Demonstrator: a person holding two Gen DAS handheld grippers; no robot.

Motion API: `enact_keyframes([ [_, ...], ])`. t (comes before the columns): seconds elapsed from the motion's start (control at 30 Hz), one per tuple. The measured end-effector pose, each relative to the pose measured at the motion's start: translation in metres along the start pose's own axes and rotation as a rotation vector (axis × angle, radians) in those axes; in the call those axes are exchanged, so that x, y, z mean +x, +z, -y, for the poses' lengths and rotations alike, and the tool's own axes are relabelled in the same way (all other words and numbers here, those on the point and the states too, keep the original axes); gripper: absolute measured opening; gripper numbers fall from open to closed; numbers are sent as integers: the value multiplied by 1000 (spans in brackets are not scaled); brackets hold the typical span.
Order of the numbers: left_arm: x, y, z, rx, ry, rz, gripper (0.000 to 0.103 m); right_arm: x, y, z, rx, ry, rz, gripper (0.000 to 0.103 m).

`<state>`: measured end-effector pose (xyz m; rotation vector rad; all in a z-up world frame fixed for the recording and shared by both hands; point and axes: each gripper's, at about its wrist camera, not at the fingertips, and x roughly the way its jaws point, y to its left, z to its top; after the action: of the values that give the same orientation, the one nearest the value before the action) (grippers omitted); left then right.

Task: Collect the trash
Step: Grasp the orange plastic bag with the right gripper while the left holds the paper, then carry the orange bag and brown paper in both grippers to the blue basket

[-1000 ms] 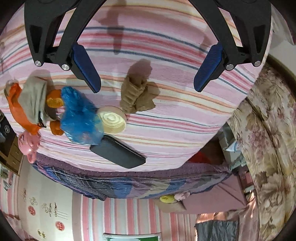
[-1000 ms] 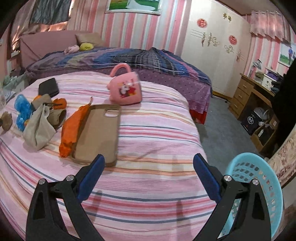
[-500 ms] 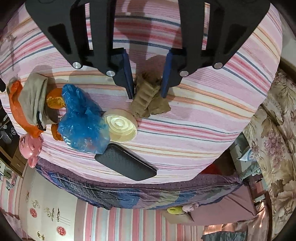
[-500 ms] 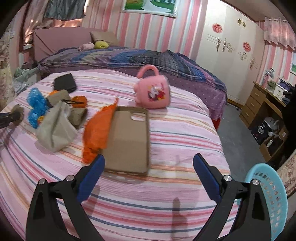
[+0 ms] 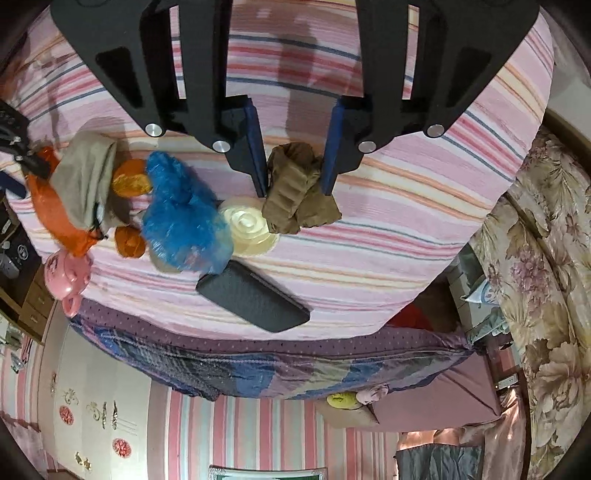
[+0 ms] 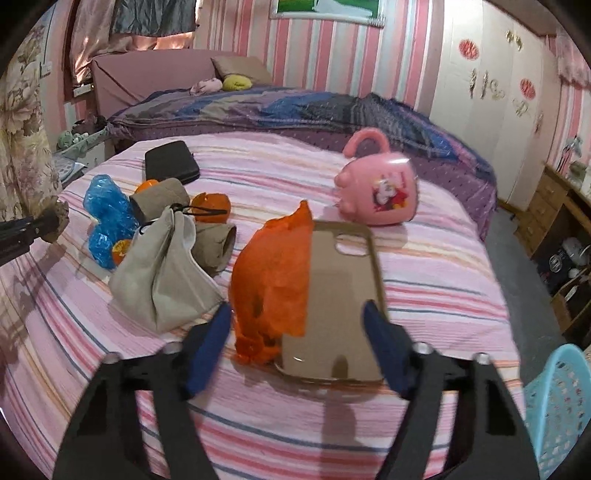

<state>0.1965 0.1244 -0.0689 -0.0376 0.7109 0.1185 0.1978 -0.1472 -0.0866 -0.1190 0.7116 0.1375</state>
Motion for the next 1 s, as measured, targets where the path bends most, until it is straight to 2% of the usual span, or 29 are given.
enact_keyframes([
  [0.07,-2,2,3,-4,-7,11,28,4,1,-2,1,31,-3,53],
  [0.13,-2,3,5,-1,-6,13,28,5,1,-4,-9,54,2,30],
  [0.33,-4,3,9,11,-2,15,28,-6,0,-6,-24,71,64,13],
  [0.6,-15,4,10,-1,-2,41,28,-33,1,9,-24,66,133,11],
  [1.0,-33,-1,34,28,-13,63,28,-56,-17,53,7,44,120,12],
])
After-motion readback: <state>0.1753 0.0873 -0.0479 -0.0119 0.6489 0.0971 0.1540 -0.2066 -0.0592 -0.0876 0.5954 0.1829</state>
